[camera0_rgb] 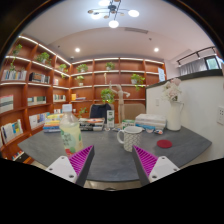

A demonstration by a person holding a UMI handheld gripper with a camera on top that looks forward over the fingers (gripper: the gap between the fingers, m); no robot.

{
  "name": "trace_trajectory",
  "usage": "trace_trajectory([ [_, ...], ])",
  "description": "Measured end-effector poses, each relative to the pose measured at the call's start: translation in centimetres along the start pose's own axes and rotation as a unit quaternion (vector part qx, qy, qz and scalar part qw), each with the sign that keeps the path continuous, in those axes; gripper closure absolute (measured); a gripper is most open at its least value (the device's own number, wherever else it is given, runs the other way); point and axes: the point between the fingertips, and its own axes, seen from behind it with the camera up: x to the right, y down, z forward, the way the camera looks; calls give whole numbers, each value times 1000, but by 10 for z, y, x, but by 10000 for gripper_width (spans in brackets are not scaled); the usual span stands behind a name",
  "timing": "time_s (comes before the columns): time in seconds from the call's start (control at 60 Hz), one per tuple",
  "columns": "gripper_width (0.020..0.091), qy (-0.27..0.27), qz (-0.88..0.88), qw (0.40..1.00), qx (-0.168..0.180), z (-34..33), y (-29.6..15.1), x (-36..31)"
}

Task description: Pour water

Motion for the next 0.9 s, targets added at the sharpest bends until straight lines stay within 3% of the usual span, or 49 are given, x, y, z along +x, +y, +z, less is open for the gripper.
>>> trace_trajectory([
  [0.25,332,-91,12,996,14,14,23,-120],
  [0.633,344,-79,3,996,29,94,4,-154],
  [0.667,374,-80,0,996,30,97,4,-156],
  [0.7,458,-74,1,997,31,100,4,-155],
  [0.717,508,-69,2,997,33,101,3,-152],
  [0.733,606,-67,1,997,36,103,3,-151],
  [0.9,705,-57,3,997,47,105,0,-146],
])
